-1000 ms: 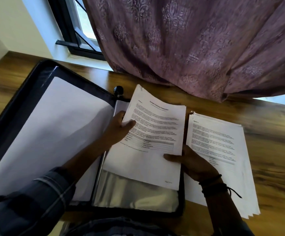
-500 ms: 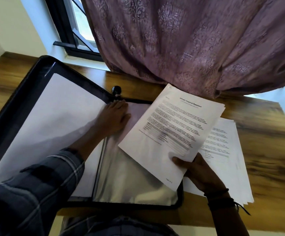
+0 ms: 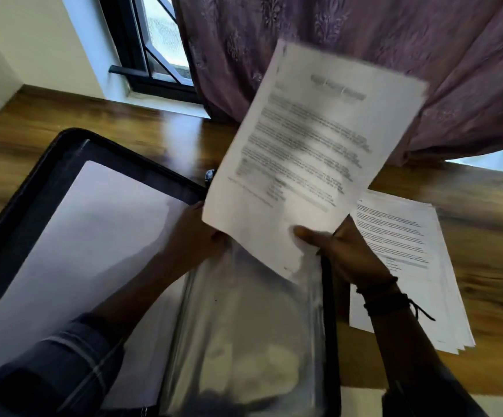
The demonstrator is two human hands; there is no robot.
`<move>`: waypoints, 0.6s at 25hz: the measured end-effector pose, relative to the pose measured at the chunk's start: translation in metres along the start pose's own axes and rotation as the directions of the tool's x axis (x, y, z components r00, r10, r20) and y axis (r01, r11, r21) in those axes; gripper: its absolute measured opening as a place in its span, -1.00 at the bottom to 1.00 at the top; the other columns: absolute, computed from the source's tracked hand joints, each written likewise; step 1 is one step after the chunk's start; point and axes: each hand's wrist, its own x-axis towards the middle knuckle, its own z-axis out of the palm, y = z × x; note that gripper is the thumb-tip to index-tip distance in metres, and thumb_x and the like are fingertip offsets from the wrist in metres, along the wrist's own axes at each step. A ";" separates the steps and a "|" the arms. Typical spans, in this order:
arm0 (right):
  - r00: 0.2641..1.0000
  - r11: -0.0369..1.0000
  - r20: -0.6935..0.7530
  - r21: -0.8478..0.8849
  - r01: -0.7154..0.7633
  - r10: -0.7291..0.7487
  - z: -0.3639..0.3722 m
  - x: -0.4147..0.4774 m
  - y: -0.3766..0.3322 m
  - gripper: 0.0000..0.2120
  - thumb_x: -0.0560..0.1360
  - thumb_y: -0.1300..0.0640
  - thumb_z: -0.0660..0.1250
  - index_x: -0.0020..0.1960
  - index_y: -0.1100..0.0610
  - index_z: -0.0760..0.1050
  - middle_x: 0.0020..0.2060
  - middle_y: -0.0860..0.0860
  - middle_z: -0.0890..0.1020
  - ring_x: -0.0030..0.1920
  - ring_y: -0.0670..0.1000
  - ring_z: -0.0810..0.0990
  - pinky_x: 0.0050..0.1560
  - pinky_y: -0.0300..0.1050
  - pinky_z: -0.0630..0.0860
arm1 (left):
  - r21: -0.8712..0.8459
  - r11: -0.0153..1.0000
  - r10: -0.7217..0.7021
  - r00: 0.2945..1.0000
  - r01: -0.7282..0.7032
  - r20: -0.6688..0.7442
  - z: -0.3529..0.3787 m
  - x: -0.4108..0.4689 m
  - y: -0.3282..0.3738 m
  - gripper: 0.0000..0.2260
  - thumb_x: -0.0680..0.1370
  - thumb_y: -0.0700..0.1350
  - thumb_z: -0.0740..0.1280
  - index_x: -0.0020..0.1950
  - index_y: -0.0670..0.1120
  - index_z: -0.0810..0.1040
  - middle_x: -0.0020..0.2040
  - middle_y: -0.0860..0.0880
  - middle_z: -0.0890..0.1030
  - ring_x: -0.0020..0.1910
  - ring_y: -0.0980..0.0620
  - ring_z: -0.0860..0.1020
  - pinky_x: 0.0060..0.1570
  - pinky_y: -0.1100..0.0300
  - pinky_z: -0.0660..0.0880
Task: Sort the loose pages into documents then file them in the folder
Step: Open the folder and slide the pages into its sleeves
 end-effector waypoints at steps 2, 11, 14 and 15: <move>0.983 0.988 -0.182 -0.157 -0.002 -0.027 -0.001 0.030 -0.009 -0.30 0.32 -0.16 0.57 0.18 0.36 0.50 0.03 0.28 0.64 0.08 0.24 0.64 0.17 0.15 0.57 | 0.005 0.996 0.089 0.996 -0.089 -0.007 -0.001 0.008 -0.001 -0.94 0.44 -0.20 0.39 -0.16 -0.18 0.61 -0.15 -0.12 0.64 -0.11 -0.10 0.59 -0.06 0.21 0.47; 0.985 0.979 -0.160 0.180 0.095 -0.066 0.054 0.119 -0.022 -0.65 0.46 0.28 0.46 0.19 0.07 0.48 0.09 -0.01 0.63 0.09 -0.10 0.63 0.13 -0.17 0.57 | -0.124 0.985 0.140 0.981 -0.124 0.133 -0.013 0.036 0.011 -0.88 0.41 -0.33 0.31 -0.21 -0.14 0.44 -0.21 -0.09 0.56 -0.21 -0.08 0.52 -0.29 0.00 0.45; 0.995 0.982 -0.057 0.170 0.086 -0.077 0.059 0.128 -0.016 -0.64 0.47 0.36 0.42 0.20 0.12 0.48 0.12 0.06 0.62 0.11 -0.03 0.63 0.12 -0.12 0.59 | -0.107 0.990 0.100 0.993 -0.093 0.068 -0.013 0.036 0.015 -0.87 0.43 -0.32 0.31 -0.19 -0.12 0.41 -0.23 -0.07 0.55 -0.24 -0.07 0.50 -0.32 0.05 0.43; 0.997 0.985 -0.006 0.158 0.071 -0.071 0.058 0.128 -0.013 -0.62 0.47 0.36 0.42 0.25 0.17 0.47 0.16 0.10 0.62 0.14 0.02 0.62 0.13 -0.06 0.59 | -0.112 0.991 0.080 0.996 -0.075 0.046 -0.014 0.034 0.016 -0.86 0.44 -0.31 0.32 -0.18 -0.12 0.41 -0.24 -0.06 0.54 -0.25 -0.06 0.49 -0.32 0.03 0.44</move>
